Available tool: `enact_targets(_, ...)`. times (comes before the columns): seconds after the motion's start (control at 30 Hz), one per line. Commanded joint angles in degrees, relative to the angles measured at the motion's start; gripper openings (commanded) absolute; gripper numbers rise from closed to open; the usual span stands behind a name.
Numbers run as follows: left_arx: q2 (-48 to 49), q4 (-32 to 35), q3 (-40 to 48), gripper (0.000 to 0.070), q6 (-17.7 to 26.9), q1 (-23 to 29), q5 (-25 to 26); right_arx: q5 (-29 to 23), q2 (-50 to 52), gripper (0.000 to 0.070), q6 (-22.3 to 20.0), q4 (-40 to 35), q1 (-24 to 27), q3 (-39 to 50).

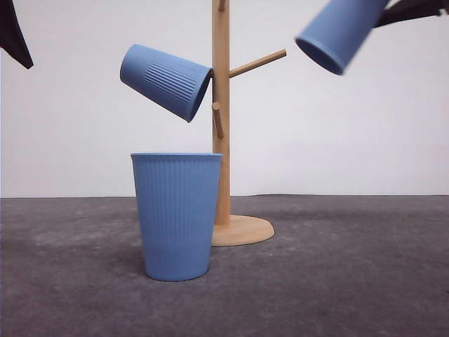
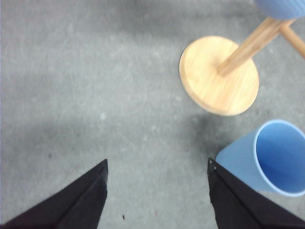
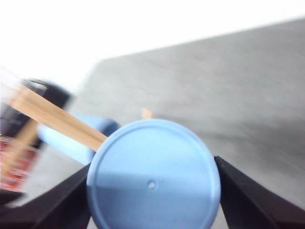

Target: Place three cups

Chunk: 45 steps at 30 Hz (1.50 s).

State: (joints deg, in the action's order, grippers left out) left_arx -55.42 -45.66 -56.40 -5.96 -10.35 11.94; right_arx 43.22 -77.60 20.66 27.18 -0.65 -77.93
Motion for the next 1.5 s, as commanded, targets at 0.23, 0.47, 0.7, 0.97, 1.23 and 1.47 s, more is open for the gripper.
enact_targets(0.23, -0.2, 0.7, -0.8, 0.0382, 0.6, -0.1, 0.1, 6.5, -6.8, 0.0383, 8.3, -6.2, -3.2, -1.6)
enact_targets(0.47, -0.2, 0.7, -0.8, 0.0382, 0.6, -0.1, 0.1, 6.9, -11.4, 0.0384, 7.7, -6.6, -5.5, -1.6)
enact_targets(0.7, -0.2, 0.7, -0.8, 0.0382, 0.6, -0.1, 0.1, 6.7, -13.7, 0.0384, 7.7, -8.3, -6.5, -1.5)
enact_targets(0.97, -0.2, 0.9, -0.8, 0.0382, 0.6, -0.1, 0.1, 6.8, -13.8, 0.0383, 7.7, -11.6, -6.5, 0.8)
enact_targets(1.23, -0.2, 2.0, -0.8, 0.0382, 0.3, -0.1, 0.1, 5.6, -13.8, 0.0384, 7.7, -12.3, -7.1, 1.5)
enact_targets(1.47, -0.2, 2.0, -0.8, 0.0382, 0.3, -0.1, 0.1, 4.7, -13.8, 0.0434, 6.4, -12.2, -7.9, 1.5)
